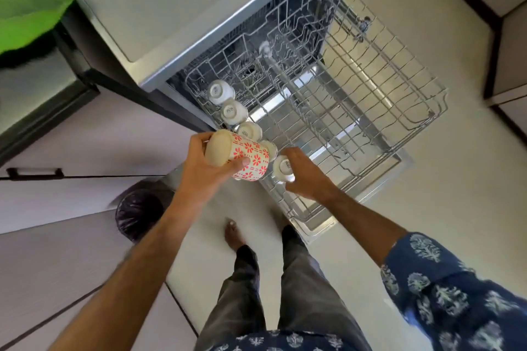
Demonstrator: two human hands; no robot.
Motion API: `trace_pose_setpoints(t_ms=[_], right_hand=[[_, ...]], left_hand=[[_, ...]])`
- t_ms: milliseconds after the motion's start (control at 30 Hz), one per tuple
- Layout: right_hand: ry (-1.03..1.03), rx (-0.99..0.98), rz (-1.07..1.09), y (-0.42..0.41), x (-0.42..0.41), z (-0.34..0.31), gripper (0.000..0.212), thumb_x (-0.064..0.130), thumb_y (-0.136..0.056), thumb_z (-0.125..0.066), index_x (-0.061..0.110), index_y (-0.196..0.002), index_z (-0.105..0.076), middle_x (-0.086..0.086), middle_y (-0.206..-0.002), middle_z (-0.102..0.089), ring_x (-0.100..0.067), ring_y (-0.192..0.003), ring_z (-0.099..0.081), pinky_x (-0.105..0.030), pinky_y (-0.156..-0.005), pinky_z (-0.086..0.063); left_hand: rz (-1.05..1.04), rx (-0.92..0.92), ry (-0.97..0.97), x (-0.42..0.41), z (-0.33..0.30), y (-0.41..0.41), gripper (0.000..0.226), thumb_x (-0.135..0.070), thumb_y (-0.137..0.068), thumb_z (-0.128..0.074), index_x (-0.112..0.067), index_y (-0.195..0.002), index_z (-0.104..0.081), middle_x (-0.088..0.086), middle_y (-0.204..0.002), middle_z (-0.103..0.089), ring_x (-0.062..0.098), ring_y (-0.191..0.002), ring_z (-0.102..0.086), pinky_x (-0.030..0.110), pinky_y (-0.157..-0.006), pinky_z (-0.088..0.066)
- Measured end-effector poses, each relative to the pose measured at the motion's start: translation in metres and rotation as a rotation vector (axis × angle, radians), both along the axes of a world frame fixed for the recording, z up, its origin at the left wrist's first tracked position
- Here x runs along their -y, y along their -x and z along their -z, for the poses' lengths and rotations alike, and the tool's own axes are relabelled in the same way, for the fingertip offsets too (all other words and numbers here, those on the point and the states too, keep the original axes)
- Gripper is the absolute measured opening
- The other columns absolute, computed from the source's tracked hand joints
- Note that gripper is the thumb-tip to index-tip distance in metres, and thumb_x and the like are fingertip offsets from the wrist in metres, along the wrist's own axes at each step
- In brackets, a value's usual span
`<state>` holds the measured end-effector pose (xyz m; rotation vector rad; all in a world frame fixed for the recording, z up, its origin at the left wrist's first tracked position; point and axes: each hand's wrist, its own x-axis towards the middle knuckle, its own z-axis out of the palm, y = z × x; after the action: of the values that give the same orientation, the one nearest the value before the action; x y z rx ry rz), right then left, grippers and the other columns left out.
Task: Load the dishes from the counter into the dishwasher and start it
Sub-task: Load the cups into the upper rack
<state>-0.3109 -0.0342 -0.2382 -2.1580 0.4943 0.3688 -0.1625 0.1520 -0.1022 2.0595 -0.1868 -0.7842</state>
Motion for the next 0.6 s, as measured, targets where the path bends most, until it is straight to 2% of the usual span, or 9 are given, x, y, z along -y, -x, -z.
trace_pose_setpoints(t_ms=[133, 233, 367, 500, 600], right_hand=[[0.066, 0.011, -0.019, -0.003, -0.014, 0.018, 0.085, 0.001, -0.065, -0.079, 0.018, -0.140, -0.043, -0.006, -0.132, -0.042, -0.021, -0.110, -0.050, -0.035, -0.085, -0.054], [0.136, 0.004, -0.072, -0.002, -0.023, 0.029, 0.087, -0.002, -0.066, -0.078, 0.015, -0.142, -0.041, -0.007, -0.135, -0.042, -0.025, -0.115, -0.049, -0.039, -0.081, -0.056], [0.287, -0.041, -0.090, -0.001, -0.027, 0.036, 0.086, 0.007, -0.068, -0.080, 0.016, -0.142, -0.039, -0.004, -0.136, -0.045, -0.026, -0.116, -0.045, -0.040, -0.080, -0.056], [0.410, -0.066, -0.115, -0.001, -0.026, 0.033, 0.089, 0.022, -0.069, -0.082, 0.019, -0.145, -0.036, -0.002, -0.138, -0.045, -0.025, -0.117, -0.043, -0.037, -0.087, -0.054], [0.465, -0.064, -0.101, -0.001, -0.026, 0.037, 0.087, 0.017, -0.070, -0.081, 0.019, -0.145, -0.037, -0.001, -0.136, -0.045, -0.026, -0.117, -0.043, -0.036, -0.085, -0.053]], left_hand=[[-0.023, -0.002, 0.006, -0.002, 0.013, -0.003, 0.093, -0.061, -0.045, -0.092, -0.027, -0.119, -0.047, 0.000, -0.126, -0.059, 0.017, -0.114, -0.063, 0.047, -0.088, -0.058], [-0.023, 0.002, 0.015, -0.005, 0.019, -0.003, 0.094, -0.057, -0.048, -0.092, -0.022, -0.122, -0.046, 0.000, -0.126, -0.059, 0.015, -0.114, -0.063, 0.046, -0.087, -0.059], [0.017, 0.016, 0.029, -0.007, 0.023, -0.002, 0.091, -0.052, -0.050, -0.093, -0.024, -0.123, -0.045, -0.004, -0.126, -0.055, 0.013, -0.114, -0.062, 0.045, -0.087, -0.059], [0.059, 0.023, 0.038, -0.007, 0.025, 0.000, 0.088, -0.049, -0.051, -0.092, -0.028, -0.122, -0.045, -0.009, -0.123, -0.054, 0.009, -0.113, -0.061, 0.042, -0.088, -0.059], [0.091, 0.038, 0.036, -0.004, 0.027, 0.001, 0.087, -0.049, -0.051, -0.092, -0.030, -0.121, -0.044, -0.010, -0.122, -0.054, 0.010, -0.112, -0.061, 0.043, -0.088, -0.059]])
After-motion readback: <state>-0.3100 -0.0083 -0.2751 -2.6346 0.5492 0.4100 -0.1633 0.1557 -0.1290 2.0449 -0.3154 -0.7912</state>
